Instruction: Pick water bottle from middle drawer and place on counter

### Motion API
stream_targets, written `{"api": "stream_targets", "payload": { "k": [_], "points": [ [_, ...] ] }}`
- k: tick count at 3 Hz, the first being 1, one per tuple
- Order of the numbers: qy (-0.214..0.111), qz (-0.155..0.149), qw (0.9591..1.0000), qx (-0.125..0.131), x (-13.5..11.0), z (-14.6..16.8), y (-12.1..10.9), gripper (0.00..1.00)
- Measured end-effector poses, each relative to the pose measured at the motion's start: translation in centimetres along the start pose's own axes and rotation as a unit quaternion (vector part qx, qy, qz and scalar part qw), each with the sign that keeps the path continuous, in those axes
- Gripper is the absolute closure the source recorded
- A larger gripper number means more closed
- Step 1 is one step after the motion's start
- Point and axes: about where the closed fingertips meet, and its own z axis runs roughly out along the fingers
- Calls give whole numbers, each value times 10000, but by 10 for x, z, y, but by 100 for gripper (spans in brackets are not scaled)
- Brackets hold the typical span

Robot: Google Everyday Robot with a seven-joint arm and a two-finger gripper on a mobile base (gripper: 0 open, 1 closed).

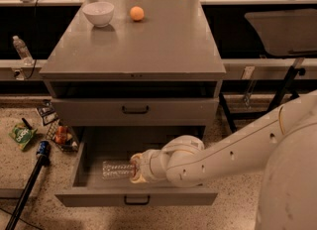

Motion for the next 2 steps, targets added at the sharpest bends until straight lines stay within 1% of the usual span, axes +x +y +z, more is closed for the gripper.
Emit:
{"api": "stream_targets", "payload": {
  "k": [1, 2],
  "points": [
    [147, -250, 9996, -57, -24, -11, -6, 100],
    [248, -217, 9995, 29, -33, -26, -16, 100]
  ]
}}
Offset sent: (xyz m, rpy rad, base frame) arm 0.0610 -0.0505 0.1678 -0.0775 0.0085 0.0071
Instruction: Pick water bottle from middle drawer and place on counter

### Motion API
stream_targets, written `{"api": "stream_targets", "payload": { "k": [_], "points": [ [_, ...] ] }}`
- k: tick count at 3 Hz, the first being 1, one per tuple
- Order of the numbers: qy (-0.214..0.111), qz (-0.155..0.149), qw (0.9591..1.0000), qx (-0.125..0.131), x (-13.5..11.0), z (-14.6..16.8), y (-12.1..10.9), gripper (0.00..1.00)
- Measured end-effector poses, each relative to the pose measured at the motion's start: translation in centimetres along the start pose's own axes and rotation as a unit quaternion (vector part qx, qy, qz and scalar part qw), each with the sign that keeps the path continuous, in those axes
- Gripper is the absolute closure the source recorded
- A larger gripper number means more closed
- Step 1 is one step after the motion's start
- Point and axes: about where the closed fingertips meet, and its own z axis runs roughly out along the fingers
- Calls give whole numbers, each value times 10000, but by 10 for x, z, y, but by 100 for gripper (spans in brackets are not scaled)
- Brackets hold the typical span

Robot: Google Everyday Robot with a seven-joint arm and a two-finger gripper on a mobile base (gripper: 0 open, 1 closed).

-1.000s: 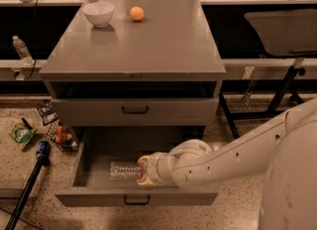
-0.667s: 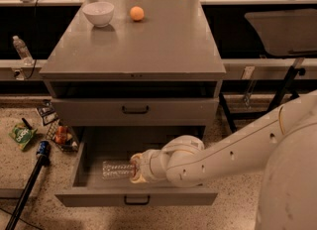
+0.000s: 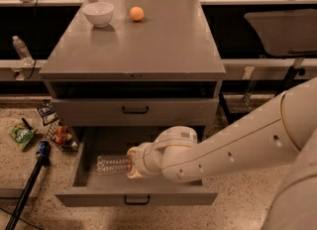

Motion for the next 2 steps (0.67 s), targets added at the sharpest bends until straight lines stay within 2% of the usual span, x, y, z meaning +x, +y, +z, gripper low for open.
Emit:
{"api": "stream_targets", "payload": {
  "k": [1, 2],
  "points": [
    [-88, 79, 9998, 160, 8, -15, -19, 100],
    [-282, 293, 9975, 570, 17, -46, -61, 100]
  ]
}}
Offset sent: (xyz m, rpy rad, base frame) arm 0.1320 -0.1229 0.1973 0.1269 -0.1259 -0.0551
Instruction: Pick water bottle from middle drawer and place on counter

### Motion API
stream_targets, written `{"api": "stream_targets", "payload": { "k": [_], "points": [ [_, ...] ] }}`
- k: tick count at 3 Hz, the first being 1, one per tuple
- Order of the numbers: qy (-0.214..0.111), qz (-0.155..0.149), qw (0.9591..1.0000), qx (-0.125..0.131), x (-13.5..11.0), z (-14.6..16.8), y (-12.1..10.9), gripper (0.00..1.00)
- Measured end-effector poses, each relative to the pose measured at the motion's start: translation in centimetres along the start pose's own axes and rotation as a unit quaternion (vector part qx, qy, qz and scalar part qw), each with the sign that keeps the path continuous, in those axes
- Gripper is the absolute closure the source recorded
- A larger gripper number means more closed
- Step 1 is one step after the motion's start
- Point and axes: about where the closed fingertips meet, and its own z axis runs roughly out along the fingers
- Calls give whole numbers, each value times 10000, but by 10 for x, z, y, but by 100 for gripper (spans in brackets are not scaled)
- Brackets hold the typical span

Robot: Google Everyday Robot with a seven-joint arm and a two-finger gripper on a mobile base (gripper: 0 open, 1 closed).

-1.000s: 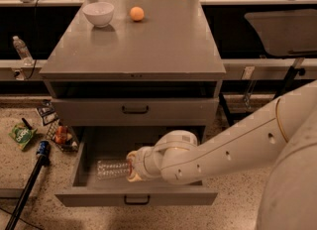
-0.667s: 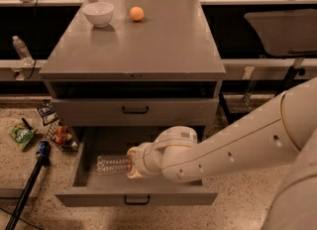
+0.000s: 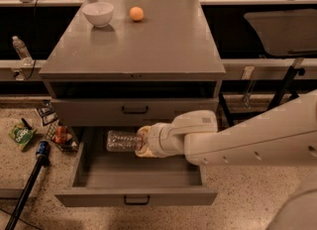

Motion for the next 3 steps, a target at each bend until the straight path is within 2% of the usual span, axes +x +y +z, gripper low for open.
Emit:
{"api": "stream_targets", "payload": {
  "k": [1, 2, 3],
  "points": [
    [-389, 235, 9976, 528, -7, -52, -59, 100],
    [-433, 210, 9945, 929, -17, -92, -96, 100],
    [-386, 216, 9955, 833, -17, -91, -94, 100]
  ]
}}
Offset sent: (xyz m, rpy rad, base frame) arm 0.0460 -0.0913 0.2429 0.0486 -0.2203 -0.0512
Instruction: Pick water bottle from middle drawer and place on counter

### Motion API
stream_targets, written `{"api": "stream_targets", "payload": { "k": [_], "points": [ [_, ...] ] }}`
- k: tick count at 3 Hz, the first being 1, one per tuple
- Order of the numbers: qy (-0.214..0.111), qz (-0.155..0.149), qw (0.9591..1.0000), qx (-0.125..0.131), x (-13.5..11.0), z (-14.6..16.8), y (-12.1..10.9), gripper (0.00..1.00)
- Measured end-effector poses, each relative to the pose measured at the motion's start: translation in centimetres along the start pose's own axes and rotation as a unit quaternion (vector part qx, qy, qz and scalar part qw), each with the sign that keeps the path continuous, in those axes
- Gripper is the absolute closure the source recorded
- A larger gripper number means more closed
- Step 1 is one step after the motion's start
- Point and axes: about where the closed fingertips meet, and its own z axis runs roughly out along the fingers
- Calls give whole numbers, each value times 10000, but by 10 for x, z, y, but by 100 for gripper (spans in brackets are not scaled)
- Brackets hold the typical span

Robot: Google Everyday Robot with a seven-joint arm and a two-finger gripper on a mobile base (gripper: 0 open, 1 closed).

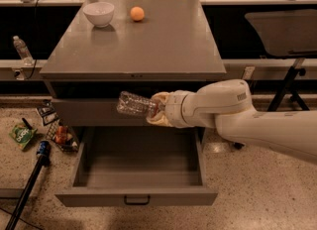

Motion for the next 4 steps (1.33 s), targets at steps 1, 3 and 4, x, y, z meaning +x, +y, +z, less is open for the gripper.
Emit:
{"api": "stream_targets", "payload": {
  "k": [1, 3, 4],
  "points": [
    [204, -101, 9996, 143, 3, 0, -13, 100],
    [697, -34, 9958, 589, 24, -6, -77, 100],
    [713, -38, 9941, 818, 16, -25, -116, 100]
  ]
}}
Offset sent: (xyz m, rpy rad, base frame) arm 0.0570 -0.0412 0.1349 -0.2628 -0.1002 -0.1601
